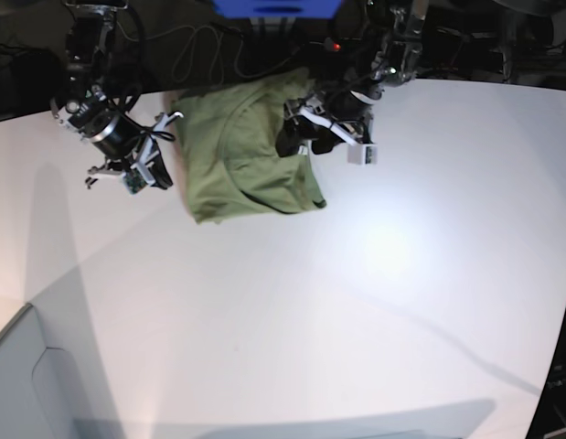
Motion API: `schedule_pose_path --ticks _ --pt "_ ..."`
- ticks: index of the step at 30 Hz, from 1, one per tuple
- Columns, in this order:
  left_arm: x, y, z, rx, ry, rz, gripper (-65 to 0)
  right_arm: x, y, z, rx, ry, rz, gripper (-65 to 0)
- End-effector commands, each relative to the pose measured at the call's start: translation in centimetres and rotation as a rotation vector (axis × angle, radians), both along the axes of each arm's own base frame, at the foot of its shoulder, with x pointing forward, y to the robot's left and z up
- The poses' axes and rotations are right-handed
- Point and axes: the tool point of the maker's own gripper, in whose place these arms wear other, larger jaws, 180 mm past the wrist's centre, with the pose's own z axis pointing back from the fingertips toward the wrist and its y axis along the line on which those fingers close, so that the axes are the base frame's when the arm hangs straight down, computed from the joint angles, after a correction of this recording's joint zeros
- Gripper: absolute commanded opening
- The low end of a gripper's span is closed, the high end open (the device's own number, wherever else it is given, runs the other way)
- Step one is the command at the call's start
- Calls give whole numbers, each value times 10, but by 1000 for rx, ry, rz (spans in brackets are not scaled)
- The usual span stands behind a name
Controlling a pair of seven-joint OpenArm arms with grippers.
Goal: Fold the T-shirt properly
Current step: 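Pull the bundle edges apart with both grippers to square the fold, then drag the folded shirt with the left gripper to flatten its side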
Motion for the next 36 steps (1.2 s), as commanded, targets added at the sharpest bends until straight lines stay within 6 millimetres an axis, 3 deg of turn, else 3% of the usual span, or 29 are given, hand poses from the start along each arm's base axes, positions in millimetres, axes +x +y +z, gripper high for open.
schedule_pose_path --ticks 1,4,9,13,17,24,29,36 --pt "-2 -2 -5 2 22 -8 -273 4 3 12 21 -43 18 -648" --pt "-2 -1 -14 8 45 -6 -370 4 3 12 21 -43 18 -648" --pt "-3 -1 -17 7 57 -6 -425 4 3 12 21 -43 18 -648" --pt "-3 -1 -18 7 57 -5 -527 4 3 12 21 -43 18 -648" --pt "13 0 -12 14 24 -12 -650 4 3 12 22 -43 17 -648" --pt "42 1 -17 61 11 -72 -650 3 -3 15 8 -50 9 -648" --pt "68 -17 -15 149 -2 -277 -650 6 -34 33 -35 -102 -76 -648" --pt "120 -43 -10 350 -100 -548 -650 -11 -96 47 -83 -130 -300 -648"
